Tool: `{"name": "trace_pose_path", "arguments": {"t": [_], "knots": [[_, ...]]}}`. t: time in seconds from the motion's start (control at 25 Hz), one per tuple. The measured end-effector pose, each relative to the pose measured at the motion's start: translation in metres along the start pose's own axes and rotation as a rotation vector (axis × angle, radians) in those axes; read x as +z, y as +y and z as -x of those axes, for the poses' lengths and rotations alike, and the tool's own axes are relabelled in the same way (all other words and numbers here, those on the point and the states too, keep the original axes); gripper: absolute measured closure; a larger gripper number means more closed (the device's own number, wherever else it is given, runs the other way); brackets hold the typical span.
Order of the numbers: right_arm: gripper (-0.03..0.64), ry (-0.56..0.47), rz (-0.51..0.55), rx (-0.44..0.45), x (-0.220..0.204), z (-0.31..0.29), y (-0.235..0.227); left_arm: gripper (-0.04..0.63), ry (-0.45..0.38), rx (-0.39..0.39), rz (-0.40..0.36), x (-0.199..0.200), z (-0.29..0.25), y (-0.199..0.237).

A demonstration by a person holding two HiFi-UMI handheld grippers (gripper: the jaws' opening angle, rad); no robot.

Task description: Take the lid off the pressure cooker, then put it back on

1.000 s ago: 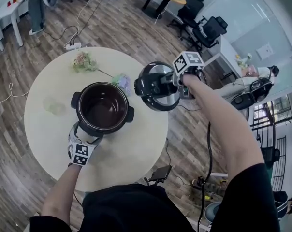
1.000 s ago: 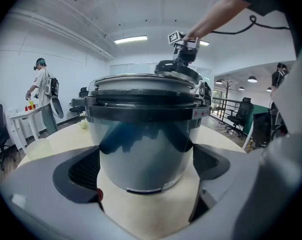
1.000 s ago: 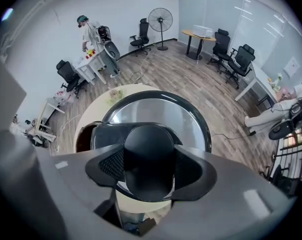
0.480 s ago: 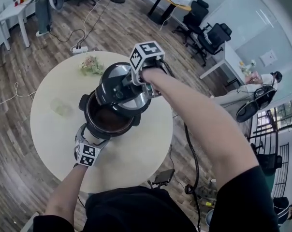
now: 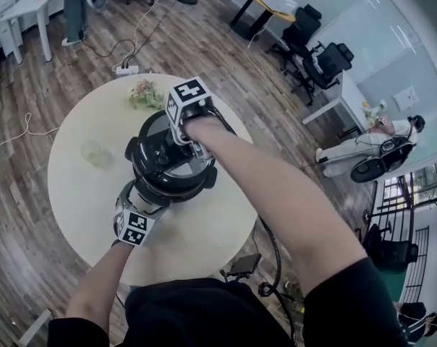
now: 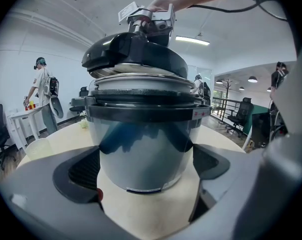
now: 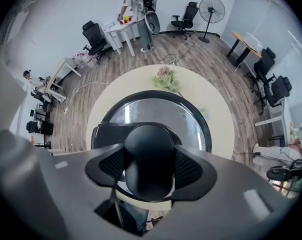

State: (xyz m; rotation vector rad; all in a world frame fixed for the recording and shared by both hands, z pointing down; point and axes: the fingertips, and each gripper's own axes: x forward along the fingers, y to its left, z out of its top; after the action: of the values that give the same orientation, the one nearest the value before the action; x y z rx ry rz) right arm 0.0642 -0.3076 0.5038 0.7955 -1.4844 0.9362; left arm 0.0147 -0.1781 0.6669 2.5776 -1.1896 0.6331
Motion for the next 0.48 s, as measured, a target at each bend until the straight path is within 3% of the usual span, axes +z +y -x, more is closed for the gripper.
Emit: {"name": "trace_pose_path", "arguments": {"t": [0.48], "knots": [[0.331,0.085,0.074,-0.062,-0.022,-0.035,0.03,0.021,-0.001,-0.001,0.001,-0.012,0.006,0.003]]}}
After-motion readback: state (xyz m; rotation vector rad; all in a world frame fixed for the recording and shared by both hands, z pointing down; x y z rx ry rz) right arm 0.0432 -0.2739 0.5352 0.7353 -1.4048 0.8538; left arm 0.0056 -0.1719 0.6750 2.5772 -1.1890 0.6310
